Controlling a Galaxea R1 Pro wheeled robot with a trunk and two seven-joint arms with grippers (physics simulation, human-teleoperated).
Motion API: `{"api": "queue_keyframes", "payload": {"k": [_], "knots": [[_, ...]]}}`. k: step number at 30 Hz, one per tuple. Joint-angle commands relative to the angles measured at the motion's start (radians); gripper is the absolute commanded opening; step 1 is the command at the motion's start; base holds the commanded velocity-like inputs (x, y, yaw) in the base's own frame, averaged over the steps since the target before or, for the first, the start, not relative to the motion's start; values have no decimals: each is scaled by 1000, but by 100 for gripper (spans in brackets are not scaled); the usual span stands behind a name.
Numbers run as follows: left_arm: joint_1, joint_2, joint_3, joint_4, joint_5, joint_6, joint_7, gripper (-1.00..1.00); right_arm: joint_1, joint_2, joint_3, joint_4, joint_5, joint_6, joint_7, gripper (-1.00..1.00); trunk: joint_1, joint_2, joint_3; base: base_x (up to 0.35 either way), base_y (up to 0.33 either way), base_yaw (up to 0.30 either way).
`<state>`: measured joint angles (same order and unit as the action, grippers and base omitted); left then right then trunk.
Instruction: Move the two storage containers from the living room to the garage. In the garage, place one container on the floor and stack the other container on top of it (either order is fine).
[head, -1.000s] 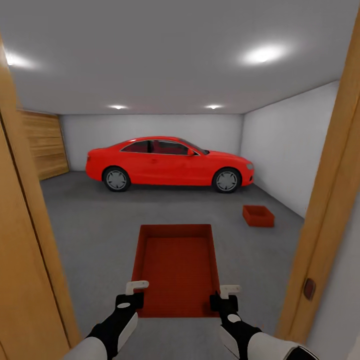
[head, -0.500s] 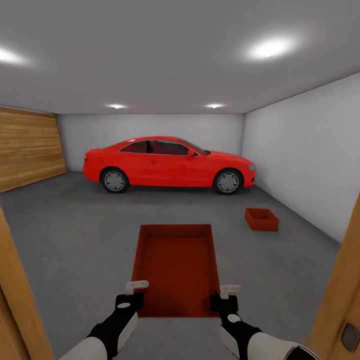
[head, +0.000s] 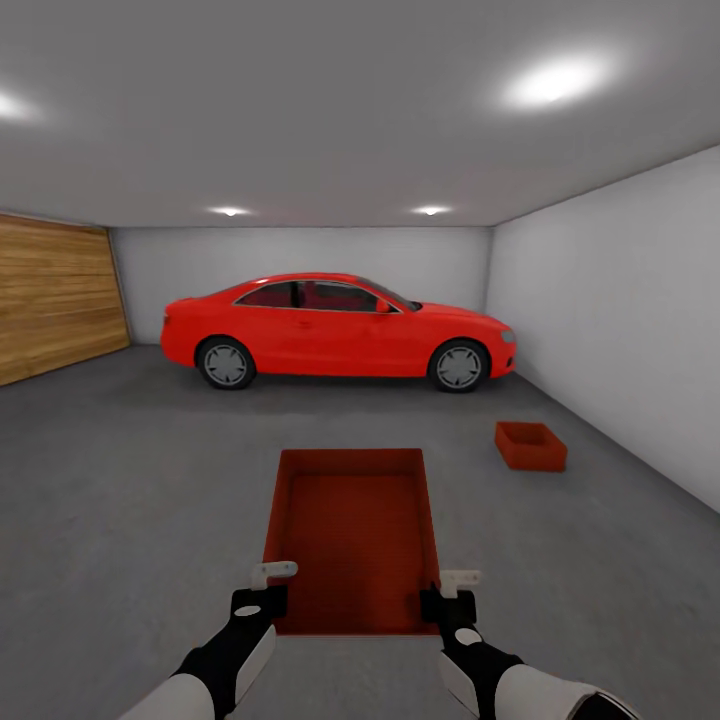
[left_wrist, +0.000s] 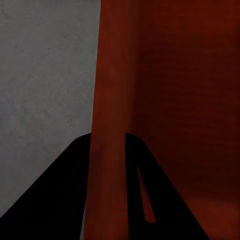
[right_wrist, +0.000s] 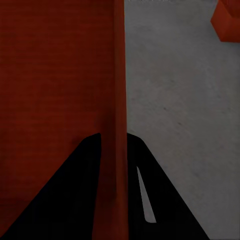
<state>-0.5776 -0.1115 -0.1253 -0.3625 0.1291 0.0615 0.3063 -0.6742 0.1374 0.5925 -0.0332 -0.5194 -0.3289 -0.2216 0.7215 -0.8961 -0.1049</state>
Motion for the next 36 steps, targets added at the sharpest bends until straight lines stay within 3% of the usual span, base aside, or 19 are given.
{"api": "queue_keyframes", "payload": {"k": [1, 36], "knots": [[-1, 3, -9, -3, 14, 6, 10, -100, -1, -6, -17, -2, 6, 1, 1, -100, 1, -1, -2, 322, 0, 0], [-1, 3, -10, -3, 14, 6, 10, -100, -1, -7, -17, -2, 6, 1, 1, -100, 1, -1, -2, 322, 0, 0]]}}
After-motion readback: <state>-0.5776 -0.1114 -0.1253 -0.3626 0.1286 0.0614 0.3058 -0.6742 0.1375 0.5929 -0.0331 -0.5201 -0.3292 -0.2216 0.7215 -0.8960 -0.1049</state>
